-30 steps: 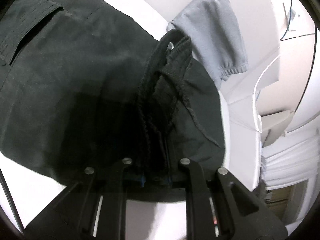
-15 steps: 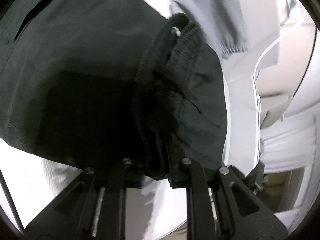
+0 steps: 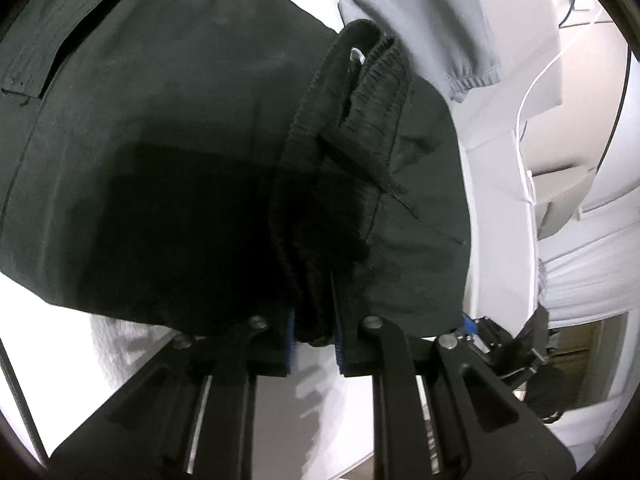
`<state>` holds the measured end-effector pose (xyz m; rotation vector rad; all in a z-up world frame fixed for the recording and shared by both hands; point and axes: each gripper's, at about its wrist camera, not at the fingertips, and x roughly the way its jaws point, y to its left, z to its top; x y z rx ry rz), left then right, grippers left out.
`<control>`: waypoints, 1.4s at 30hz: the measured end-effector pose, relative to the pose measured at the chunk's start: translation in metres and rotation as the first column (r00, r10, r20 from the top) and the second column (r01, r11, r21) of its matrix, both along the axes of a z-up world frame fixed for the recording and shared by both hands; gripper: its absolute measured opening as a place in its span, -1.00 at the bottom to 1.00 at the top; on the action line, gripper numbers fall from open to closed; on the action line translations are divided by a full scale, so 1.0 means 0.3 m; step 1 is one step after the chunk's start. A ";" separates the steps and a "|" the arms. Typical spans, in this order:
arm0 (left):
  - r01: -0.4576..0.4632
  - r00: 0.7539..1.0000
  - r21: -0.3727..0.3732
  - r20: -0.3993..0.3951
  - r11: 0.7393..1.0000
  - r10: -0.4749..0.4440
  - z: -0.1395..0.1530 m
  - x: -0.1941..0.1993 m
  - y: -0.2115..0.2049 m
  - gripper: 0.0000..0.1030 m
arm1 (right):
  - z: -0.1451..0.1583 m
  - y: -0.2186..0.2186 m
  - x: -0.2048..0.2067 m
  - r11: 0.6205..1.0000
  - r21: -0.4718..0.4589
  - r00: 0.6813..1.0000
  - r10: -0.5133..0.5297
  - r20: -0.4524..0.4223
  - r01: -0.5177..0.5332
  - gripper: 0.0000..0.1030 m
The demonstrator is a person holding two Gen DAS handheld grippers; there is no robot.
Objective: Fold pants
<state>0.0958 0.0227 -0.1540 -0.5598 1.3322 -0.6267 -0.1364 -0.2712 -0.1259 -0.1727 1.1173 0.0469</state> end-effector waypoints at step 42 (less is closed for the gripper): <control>0.014 1.000 0.132 -0.007 0.991 -0.014 0.034 0.022 -0.016 -0.80 | -0.008 -0.056 0.009 0.929 0.366 0.998 -0.031 -0.052 0.048 -0.66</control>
